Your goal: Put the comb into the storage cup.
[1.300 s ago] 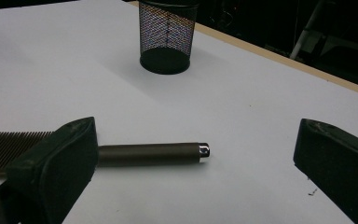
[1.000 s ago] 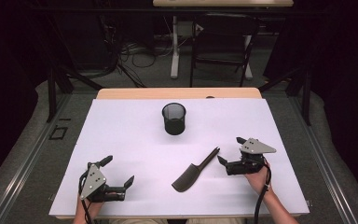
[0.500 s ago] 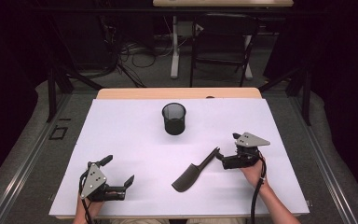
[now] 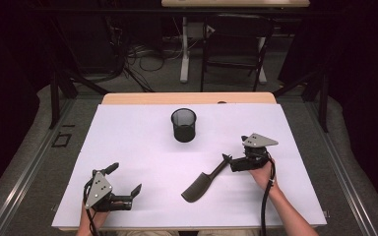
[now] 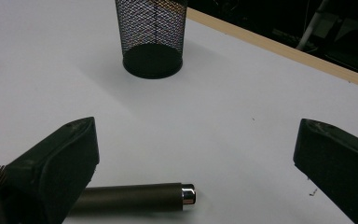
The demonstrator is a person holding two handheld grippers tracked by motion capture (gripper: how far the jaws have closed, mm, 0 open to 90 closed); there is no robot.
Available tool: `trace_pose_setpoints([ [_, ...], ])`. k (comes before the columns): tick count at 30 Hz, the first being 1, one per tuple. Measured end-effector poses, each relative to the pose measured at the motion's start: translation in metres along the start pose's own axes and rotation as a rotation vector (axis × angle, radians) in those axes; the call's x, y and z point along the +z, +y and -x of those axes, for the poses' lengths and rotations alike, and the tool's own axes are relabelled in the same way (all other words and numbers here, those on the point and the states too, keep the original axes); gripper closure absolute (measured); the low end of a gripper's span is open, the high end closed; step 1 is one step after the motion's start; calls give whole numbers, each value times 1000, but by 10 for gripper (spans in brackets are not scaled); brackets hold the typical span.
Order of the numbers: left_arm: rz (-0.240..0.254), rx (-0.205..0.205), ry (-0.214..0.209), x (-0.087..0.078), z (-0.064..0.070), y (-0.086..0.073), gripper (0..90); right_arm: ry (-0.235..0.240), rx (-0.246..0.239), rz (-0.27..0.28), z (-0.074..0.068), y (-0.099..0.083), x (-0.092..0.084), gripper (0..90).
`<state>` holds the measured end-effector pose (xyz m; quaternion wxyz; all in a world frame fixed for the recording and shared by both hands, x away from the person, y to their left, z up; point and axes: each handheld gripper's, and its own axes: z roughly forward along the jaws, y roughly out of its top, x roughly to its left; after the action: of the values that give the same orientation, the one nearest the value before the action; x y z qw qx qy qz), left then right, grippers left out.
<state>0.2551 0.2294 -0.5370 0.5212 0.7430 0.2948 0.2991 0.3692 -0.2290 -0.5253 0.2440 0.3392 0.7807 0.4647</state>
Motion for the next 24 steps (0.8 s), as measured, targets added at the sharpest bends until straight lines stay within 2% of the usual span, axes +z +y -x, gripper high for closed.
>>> trace_pose_setpoints([
  [7,2,-2,1,-2,0,-1,0,6,21,-22,7,3,11,0],
  [15,-2,-3,-1,0,0,-1,0,14,19,-48,6,5,20,16],
  [17,1,-2,-3,0,0,0,0,17,14,-65,6,4,24,68],
  [19,-2,0,-6,1,0,0,0,22,19,-65,6,4,24,71],
  [21,-4,-1,-7,1,0,-1,0,18,15,-72,6,4,25,146],
  [22,-4,0,-6,1,-1,-1,0,19,18,-71,5,4,25,149],
  [23,-3,-1,-5,0,-1,-1,0,18,18,-72,5,4,25,181],
  [24,-4,-2,-4,-1,-1,-1,0,15,14,-78,5,4,26,255],
])
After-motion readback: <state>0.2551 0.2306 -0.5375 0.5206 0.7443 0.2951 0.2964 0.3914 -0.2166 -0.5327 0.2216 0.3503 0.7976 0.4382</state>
